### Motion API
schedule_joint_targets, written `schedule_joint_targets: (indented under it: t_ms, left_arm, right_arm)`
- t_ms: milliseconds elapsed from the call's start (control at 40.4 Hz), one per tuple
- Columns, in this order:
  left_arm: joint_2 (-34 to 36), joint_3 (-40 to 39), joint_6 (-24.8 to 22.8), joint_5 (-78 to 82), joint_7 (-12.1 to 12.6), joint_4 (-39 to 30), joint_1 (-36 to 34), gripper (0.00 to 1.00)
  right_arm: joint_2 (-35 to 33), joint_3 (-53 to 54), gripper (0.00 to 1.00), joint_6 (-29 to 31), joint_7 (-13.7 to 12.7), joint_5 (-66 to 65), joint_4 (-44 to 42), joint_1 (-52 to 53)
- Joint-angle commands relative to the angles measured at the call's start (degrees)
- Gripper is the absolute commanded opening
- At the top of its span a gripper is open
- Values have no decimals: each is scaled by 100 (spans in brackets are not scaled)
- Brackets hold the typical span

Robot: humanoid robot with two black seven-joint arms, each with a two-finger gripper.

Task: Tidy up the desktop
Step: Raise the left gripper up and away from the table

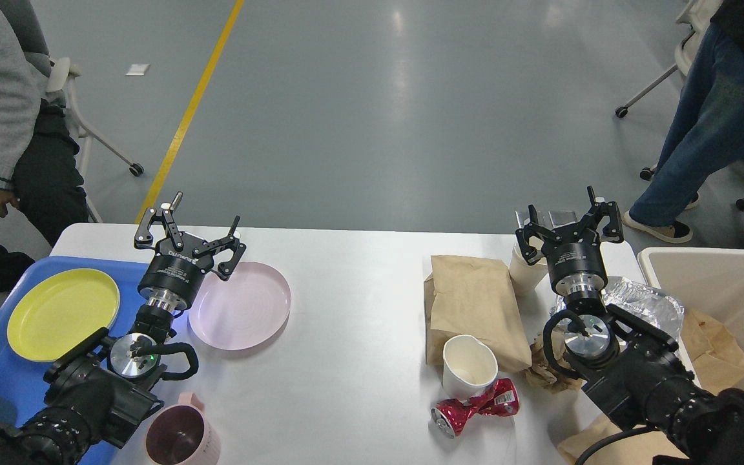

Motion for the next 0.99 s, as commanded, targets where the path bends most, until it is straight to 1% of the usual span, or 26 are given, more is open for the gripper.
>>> schedule_joint_targets:
  t_ms: [0,445,544,618,717,742,767,791,841,865,890,915,964]
  left_arm:
    - [-18,0,9,8,0,0,0,99]
    - [-26,-70,-18,-1,9,-9,9,99]
    - [-70,-70,44,-10,9,0,-17,99]
    - [-106,53,88,51,70,9,-88,99]
    - [-53,193,508,87,97,9,-202,99]
    - [-27,333,797,87,97,9,-324,99]
    - [-9,421,965,87,97,9,-404,99]
    - [26,639,1297,87,114,9,-552,99]
    - [123,939,1493,96,132,0,-668,99]
    - [245,1254,1712,96,149,9,-799,99]
    - [342,1413,1766,96,149,17,-869,99]
    - [473,1746,1888,104,149,17,-992,99]
    - [527,2151,2003,105,149,17,-1159,99]
  right_arm:
    - [0,0,100,0,0,1,3,0]
    - [0,0,100,0,0,1,-6,0]
    - [0,0,100,0,0,1,3,0]
    - [0,0,100,0,0,1,3,0]
    - [0,0,100,0,0,-8,3,0]
    - [0,0,100,0,0,1,3,0]
    - [0,0,100,0,0,-8,-6,0]
    - [0,0,100,0,0,1,-6,0]
    - [0,0,100,0,0,1,-6,0]
    - [0,0,100,0,0,-8,-6,0]
    - [0,0,100,0,0,1,-6,0]
    - [0,0,100,0,0,1,3,0]
    - [0,0,100,0,0,1,3,0]
